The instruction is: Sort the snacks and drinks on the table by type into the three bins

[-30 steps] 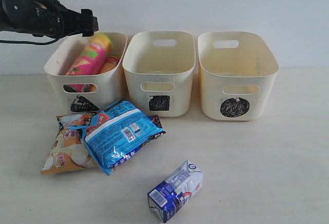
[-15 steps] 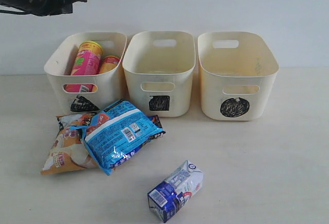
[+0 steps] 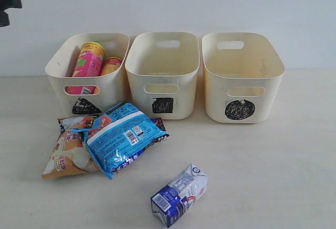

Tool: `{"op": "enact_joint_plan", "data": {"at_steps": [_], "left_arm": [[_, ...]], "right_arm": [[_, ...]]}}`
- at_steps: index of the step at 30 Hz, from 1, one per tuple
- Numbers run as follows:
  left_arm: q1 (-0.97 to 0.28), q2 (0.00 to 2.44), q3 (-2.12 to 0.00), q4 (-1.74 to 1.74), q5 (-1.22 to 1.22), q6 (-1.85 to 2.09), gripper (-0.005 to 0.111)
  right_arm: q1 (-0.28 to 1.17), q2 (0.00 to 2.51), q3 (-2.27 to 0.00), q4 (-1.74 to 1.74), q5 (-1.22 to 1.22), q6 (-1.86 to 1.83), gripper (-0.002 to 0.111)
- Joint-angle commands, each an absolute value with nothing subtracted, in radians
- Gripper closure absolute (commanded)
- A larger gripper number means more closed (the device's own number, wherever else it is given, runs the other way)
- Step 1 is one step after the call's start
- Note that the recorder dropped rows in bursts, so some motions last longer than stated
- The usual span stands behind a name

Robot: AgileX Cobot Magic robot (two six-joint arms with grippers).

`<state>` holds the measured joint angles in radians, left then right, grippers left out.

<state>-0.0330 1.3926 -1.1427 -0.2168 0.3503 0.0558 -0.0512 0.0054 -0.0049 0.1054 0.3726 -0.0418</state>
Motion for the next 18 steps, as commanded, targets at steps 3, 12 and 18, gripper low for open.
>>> {"op": "enact_joint_plan", "data": {"at_steps": [3,12,18], "left_arm": [[-0.009,1.123,-0.978,-0.228,0.311,0.039,0.102],[-0.009,0.667,-0.745,-0.228,0.277,0.012,0.102],[-0.009,0.441,-0.625,-0.228,0.277,0.012,0.102]], "right_arm": [[-0.048,0.000,0.000,0.098,0.368,-0.043,0.107],[-0.048,0.000,0.000,0.098,0.368,-0.043,0.107],[-0.048,0.000,0.000,0.098,0.368,-0.043,0.107]]}}
